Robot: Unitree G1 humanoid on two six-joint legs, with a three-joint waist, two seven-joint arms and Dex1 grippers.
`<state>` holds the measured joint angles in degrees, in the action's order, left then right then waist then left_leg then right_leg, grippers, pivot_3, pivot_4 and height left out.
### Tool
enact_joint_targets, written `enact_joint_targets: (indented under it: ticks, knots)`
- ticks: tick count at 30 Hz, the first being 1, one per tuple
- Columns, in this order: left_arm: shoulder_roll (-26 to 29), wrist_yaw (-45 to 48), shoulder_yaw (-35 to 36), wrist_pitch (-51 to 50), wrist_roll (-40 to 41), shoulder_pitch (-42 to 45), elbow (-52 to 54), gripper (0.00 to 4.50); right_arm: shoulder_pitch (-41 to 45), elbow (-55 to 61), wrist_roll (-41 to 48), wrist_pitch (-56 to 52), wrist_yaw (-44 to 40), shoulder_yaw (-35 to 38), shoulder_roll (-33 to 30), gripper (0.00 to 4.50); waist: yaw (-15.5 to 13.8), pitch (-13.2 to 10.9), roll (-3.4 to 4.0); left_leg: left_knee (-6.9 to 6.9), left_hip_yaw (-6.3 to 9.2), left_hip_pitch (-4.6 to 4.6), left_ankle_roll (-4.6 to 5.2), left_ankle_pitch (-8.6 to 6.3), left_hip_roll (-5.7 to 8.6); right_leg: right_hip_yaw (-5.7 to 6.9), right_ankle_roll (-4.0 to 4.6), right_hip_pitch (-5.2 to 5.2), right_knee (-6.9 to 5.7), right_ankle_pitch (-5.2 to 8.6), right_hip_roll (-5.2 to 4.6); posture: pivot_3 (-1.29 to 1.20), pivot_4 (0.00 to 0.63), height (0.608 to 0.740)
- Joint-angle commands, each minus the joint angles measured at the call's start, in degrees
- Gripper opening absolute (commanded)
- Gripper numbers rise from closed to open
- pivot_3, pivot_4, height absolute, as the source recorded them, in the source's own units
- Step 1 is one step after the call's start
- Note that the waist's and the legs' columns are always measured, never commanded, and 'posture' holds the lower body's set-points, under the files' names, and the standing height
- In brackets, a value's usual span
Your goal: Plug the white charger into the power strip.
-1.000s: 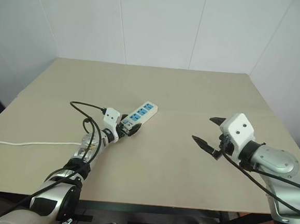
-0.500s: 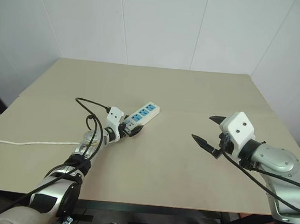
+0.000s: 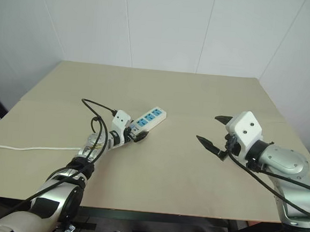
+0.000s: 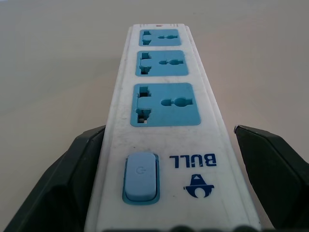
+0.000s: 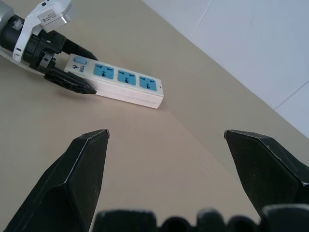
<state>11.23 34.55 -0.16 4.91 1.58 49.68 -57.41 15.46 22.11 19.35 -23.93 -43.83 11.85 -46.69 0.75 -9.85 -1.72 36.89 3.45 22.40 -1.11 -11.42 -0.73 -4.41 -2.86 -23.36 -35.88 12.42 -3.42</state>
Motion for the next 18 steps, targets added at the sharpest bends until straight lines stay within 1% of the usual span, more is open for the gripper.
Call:
enact_joint_targets:
  ticks: [1,3,5,10,13,17,18]
  knots:
    - [-0.6,1.3,-1.1,-1.4,-0.8,-0.3,-1.9,4.29,1.2,0.9,0.8,0.5,-0.3,0.7,-0.3,4.5,0.0,0.0,0.0,0.0,0.0,-0.01,0.0,0.0,0.0,0.0,0.0,0.02,0.01,0.0,0.0,0.0,0.15,0.74]
    - [-0.6,1.8,-1.3,-1.2,-1.0,-0.5,-1.8,3.93,1.2,1.0,0.8,0.5,-0.3,0.8,-0.4,4.5,0.0,0.0,0.0,-0.01,0.0,-0.02,0.0,0.0,0.0,0.01,0.0,0.02,0.01,0.0,0.0,0.0,0.15,0.74]
    - [-0.6,1.8,-1.3,-1.1,-1.0,-0.7,-1.7,3.35,1.1,1.1,0.7,0.4,-0.3,0.9,-0.5,4.5,0.0,0.0,0.0,-0.01,0.01,-0.02,0.0,0.0,0.0,0.01,0.0,0.02,0.01,0.0,0.0,0.0,0.15,0.74]
    - [-0.9,2.3,-1.3,-0.9,-0.9,-0.9,-1.7,3.31,1.0,1.1,0.8,0.5,-0.4,1.3,-0.8,4.5,0.0,0.0,0.0,-0.01,0.01,-0.02,0.0,0.0,0.0,0.01,0.0,0.02,0.01,0.0,0.0,0.0,0.15,0.74]
    - [-0.8,4.3,-1.5,0.1,-0.7,-1.2,-1.1,3.31,1.0,1.0,0.7,0.5,-0.6,1.5,-1.0,4.5,0.0,0.0,0.0,-0.01,0.01,-0.02,0.0,0.0,0.0,0.01,0.0,0.02,0.02,0.0,0.0,0.0,0.15,0.74]
    - [0.4,13.8,-3.2,1.6,0.3,-3.0,3.1,3.31,0.5,0.5,0.5,0.8,-1.3,2.4,-1.7,4.5,0.1,0.0,0.0,-0.03,0.0,-0.01,0.0,0.0,0.0,0.01,0.0,0.02,0.04,0.01,0.0,0.0,0.15,0.74]
    - [1.1,18.1,-3.8,1.6,1.1,-3.9,5.1,3.31,0.3,0.4,0.6,0.9,-1.5,2.7,-2.0,4.5,0.1,0.0,0.0,-0.05,0.0,-0.01,0.0,0.0,0.0,0.01,0.0,0.02,0.05,0.01,0.0,0.0,0.15,0.74]
